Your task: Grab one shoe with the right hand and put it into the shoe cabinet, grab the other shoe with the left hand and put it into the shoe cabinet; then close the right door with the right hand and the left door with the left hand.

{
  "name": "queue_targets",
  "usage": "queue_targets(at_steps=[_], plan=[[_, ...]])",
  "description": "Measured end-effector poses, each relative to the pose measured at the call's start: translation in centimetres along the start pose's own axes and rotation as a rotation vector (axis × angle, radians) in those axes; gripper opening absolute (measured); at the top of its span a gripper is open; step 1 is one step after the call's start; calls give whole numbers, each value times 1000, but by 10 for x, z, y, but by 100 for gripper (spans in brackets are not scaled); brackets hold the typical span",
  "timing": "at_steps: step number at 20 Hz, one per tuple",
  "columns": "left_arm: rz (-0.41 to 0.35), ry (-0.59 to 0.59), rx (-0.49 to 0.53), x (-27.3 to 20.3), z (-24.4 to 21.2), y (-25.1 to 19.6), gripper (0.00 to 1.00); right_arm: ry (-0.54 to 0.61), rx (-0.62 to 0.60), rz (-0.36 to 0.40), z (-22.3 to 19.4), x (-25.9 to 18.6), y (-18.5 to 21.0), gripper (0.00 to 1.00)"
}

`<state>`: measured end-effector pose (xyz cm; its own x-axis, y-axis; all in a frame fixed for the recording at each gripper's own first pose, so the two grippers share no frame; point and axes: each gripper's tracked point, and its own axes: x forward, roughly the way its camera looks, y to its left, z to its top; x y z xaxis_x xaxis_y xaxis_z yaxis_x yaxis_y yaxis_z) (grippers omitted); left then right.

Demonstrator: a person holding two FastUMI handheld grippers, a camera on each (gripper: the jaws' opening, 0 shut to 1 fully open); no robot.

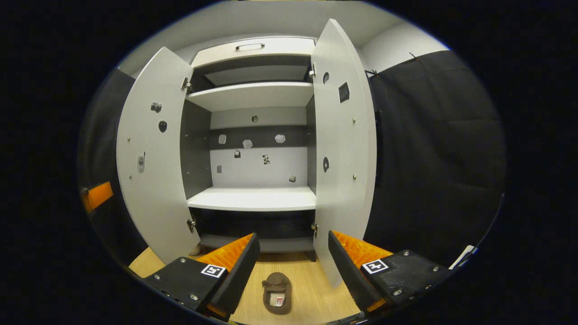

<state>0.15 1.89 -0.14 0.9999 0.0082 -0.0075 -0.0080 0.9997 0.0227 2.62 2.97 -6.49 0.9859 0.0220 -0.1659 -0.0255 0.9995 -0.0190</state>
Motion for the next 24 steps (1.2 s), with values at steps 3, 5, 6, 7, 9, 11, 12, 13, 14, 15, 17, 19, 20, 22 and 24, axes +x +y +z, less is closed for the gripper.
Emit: queue_targets(at_steps=[3,5,6,7,9,11,12,13,14,15,17,19,20,22,24], plan=[[18,6,4,-3,-3,8,96,113,28,11,-58,18,5,94],[29,11,12,-4,-3,14,96,188,10,5,-99,34,7,94],[35,13,16,-5,-3,17,94,219,8,9,-117,42,10,94],[43,14,21,-5,-5,20,97,263,10,7,-137,49,12,94],[61,25,25,-6,-8,26,97,345,21,12,-181,60,12,94],[75,37,23,-7,-12,31,97,412,-7,6,-220,68,8,94],[80,42,26,-8,-13,33,97,448,-30,2,-238,74,5,93],[85,47,31,-8,-16,35,99,481,-48,-1,-256,76,3,92],[90,50,35,-9,-16,37,96,511,-57,-2,-272,79,4,89],[96,55,39,-9,-18,39,97,546,-55,1,-287,80,5,87],[106,65,49,-11,-22,43,97,589,-44,-1,-307,87,5,79],[111,80,53,-14,-27,46,96,629,-19,-3,-323,90,5,70],[114,89,52,-15,-30,47,96,646,-3,0,-330,92,7,62],[121,107,52,-17,-37,51,99,684,7,6,-344,96,9,49],[125,120,52,-18,-42,52,97,707,25,2,-355,100,10,37]])
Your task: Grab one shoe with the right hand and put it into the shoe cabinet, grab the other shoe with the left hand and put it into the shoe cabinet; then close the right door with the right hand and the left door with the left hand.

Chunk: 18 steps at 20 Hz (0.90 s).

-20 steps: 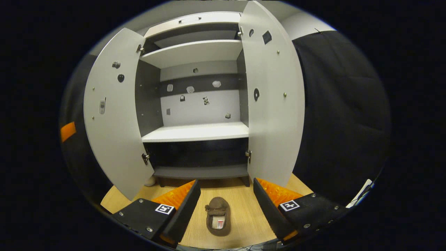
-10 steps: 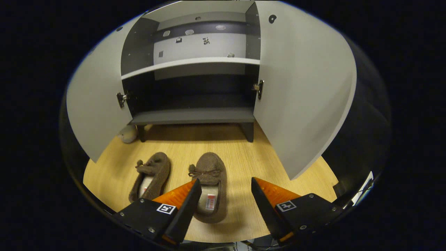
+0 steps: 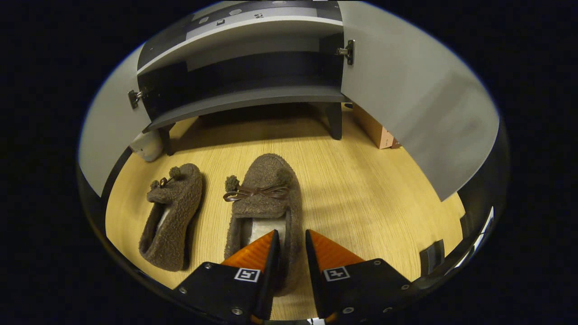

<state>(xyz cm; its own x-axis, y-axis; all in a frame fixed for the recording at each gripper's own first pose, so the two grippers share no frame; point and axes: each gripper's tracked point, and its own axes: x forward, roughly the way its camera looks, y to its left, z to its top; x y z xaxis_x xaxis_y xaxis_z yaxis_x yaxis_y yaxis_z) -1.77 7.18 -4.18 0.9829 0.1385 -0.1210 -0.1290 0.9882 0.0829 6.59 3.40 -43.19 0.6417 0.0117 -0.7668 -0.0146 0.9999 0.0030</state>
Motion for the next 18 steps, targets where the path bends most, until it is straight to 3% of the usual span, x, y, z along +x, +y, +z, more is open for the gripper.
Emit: queue_targets(at_steps=[3,4,6,11,18], plan=[[6,14,3,0,-6,2,97,6,38,-20,1,4,-4,19],[5,17,4,1,-8,0,97,8,53,-21,2,5,-5,7],[-1,24,2,2,-12,-3,94,4,90,-8,9,-1,-7,2],[-32,27,6,6,-15,-17,96,-75,89,39,50,-45,6,0],[-74,5,-10,10,-8,-37,96,-266,60,163,153,-138,48,0]])
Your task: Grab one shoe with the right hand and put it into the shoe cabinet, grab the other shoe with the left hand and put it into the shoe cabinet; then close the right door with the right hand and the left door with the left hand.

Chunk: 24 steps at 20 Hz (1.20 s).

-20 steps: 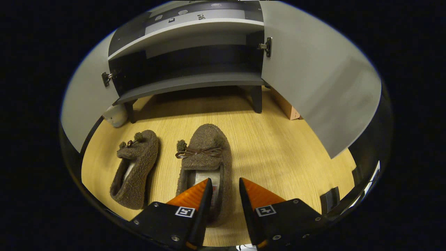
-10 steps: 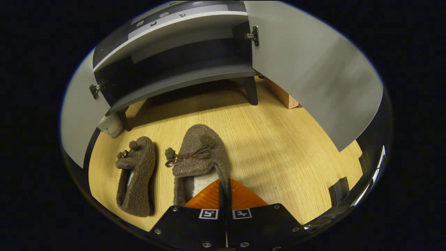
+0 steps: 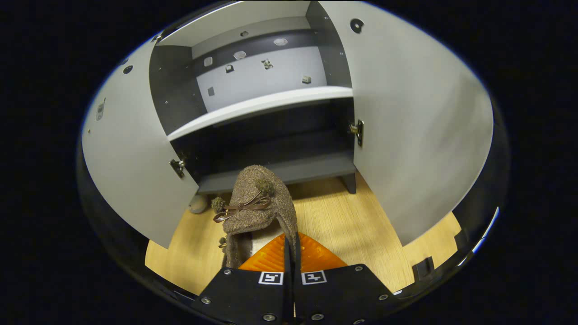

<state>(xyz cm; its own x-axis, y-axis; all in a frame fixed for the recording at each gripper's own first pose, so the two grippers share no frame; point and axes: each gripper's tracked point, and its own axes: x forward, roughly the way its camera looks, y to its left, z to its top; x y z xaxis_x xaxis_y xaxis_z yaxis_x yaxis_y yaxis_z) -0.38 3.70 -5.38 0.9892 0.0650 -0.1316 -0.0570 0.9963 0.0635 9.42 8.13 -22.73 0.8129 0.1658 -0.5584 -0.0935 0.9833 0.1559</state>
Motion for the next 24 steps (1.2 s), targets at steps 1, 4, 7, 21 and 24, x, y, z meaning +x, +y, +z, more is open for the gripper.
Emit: queue_targets(at_steps=[1,4,7,21,24], plan=[[-5,-3,-1,1,0,-3,96,-29,-14,17,21,-8,5,0],[-20,-10,-1,2,2,-10,96,-116,-35,54,81,-28,24,0],[-31,-12,10,5,-1,-14,96,-195,-58,79,137,-32,42,0],[-8,5,13,21,-9,-3,97,-333,-57,-43,331,78,47,0],[16,19,3,26,-12,5,96,-275,-20,-81,335,121,35,0]])
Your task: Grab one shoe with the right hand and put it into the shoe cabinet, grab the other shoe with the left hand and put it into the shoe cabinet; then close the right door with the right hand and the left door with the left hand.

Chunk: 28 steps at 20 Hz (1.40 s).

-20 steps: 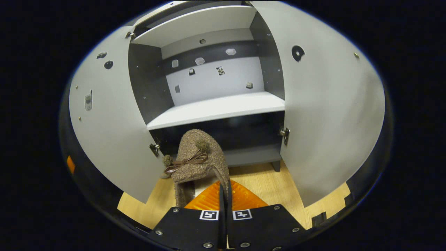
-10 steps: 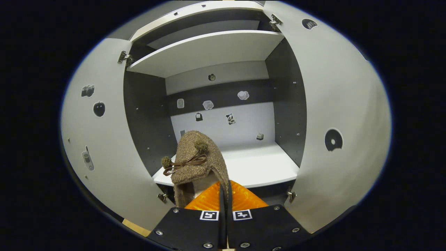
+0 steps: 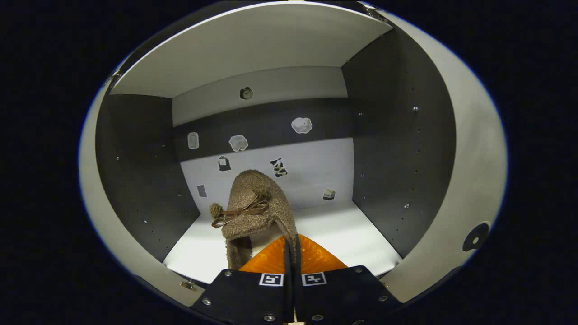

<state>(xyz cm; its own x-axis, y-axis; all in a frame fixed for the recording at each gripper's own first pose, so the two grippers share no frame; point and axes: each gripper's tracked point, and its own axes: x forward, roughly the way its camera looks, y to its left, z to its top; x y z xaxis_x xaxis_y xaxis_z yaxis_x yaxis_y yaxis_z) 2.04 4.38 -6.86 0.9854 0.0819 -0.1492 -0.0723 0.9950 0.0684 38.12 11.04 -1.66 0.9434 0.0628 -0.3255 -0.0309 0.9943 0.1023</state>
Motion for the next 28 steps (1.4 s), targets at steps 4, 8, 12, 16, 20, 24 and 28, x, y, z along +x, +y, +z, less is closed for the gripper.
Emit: queue_targets(at_steps=[4,8,12,16,20,24,28], plan=[[22,16,-1,4,-4,4,97,79,21,-50,-17,38,-14,0],[27,37,-5,7,-6,5,96,99,29,-64,-22,50,-17,4],[29,32,-8,8,-5,3,96,69,38,-51,-12,39,-16,22],[0,37,3,6,-5,1,96,25,40,-18,-3,10,-12,53],[-43,48,-17,5,-8,-1,94,-60,-15,9,4,-31,-7,81],[-66,100,-55,7,-22,-2,97,-134,-58,39,4,-83,-4,92],[-90,153,-42,22,-57,-23,97,-173,-96,63,-6,-135,-2,93]])
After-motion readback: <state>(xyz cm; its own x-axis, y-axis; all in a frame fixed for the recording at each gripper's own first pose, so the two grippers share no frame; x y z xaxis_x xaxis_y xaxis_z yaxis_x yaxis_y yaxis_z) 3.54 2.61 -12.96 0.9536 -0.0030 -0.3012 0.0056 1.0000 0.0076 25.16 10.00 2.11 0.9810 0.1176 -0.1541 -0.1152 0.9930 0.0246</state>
